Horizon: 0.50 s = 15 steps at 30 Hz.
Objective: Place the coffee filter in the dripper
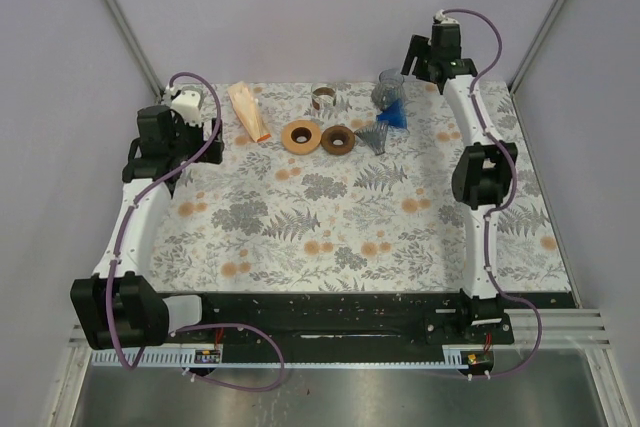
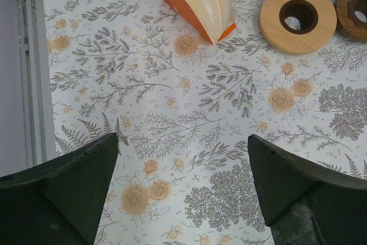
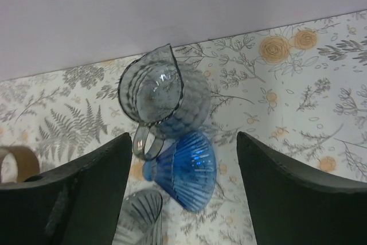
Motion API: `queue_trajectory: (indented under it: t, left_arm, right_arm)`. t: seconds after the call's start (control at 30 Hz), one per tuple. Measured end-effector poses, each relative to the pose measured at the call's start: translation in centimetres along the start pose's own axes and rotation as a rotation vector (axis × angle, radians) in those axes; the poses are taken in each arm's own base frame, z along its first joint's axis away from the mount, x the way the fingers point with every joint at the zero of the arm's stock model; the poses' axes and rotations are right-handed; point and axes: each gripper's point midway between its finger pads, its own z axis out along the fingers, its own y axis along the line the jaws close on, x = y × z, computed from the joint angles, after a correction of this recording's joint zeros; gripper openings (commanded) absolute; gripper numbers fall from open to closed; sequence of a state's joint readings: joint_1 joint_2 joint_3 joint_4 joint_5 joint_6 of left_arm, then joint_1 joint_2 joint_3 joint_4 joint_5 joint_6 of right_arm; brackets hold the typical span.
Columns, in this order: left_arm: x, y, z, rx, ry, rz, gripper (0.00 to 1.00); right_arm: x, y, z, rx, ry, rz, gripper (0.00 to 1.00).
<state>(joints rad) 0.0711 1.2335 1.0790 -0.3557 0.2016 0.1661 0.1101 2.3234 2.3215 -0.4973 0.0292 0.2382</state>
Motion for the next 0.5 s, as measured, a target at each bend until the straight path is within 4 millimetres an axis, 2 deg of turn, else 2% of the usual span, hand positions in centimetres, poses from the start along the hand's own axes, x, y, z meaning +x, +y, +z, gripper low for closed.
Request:
queue_trajectory:
  t: [0.1,0.17,0.27,0.5]
  left_arm:
    - [0.4,0.0,-0.2,-0.001,0.024,-0.001,0.98]
    - [0.5,0.0,-0.2,0.001,0.035,-0.002,0.98]
    - [0.9,-0.1,0.0,0.004,0.053,-0.006,0.98]
    - [1.5,-0.1,0.1,0.008,0.073,-0.011,0.97]
  right_arm:
    - [1.5,-0.7,3.6,0.034,0.032,0.020,0.76]
    - [2.4,-1.1,5.1,0.049,0.038,0.038,0.74]
    - [3.7,-1.5,6.2,0.065,0.054,0.067,0.67]
    - [4.4,-1.4,8.5,0.066,0.006,0.135,0.63]
